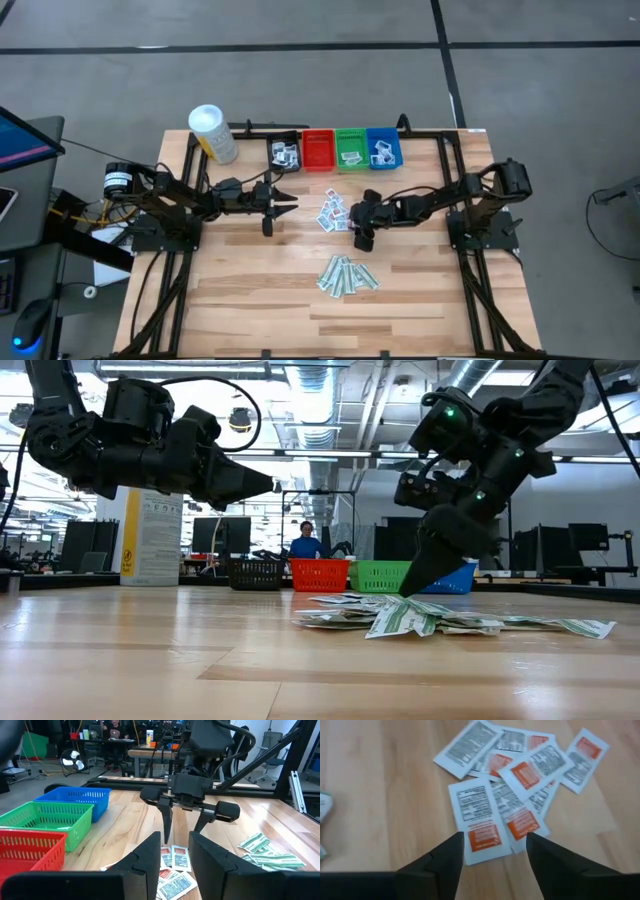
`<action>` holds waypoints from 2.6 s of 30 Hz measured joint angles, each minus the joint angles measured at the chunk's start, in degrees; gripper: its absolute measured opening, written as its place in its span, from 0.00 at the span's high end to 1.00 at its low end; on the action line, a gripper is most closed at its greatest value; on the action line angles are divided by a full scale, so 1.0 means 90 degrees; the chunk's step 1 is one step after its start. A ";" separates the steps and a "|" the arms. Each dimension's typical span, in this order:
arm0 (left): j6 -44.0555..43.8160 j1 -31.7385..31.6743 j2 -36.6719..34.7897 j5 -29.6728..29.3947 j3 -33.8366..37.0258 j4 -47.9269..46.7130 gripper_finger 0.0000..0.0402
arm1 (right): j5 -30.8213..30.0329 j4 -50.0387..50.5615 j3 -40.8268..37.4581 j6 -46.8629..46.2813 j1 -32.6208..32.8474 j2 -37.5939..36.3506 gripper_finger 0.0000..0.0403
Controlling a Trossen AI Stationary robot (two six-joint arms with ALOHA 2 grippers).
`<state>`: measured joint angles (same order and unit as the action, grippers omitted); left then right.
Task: Pick & Place First Aid Supplies
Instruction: Put the orange ointment pack into the green bin
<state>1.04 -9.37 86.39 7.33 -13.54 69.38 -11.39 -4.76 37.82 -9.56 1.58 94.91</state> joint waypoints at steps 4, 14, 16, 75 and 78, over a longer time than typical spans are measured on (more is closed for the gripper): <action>-0.0002 -0.0001 0.0000 0.0000 0.0000 -0.0017 0.75 | -0.0244 0.0225 0.0000 -0.0067 0.0032 0.0000 0.52; -0.0002 -0.0001 0.0000 0.0000 0.0000 -0.0022 0.75 | -0.0124 0.0312 0.0000 -0.0114 0.0033 0.0000 0.66; -0.0002 -0.0002 0.0000 0.0000 0.0000 -0.0034 0.75 | -0.0103 0.0313 0.0000 -0.0114 0.0032 0.0002 0.68; -0.0002 0.0010 0.0000 0.0001 0.0005 -0.0087 0.75 | -0.0789 -0.0878 0.0005 -0.0137 0.0102 0.0547 0.62; -0.0002 0.0010 0.0000 0.0002 0.0005 -0.0087 0.75 | -0.0501 -0.0877 0.0005 -0.0134 0.0105 0.0542 0.56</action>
<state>1.02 -9.28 86.39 7.35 -13.50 68.60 -15.90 -12.66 37.87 -10.76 2.52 99.79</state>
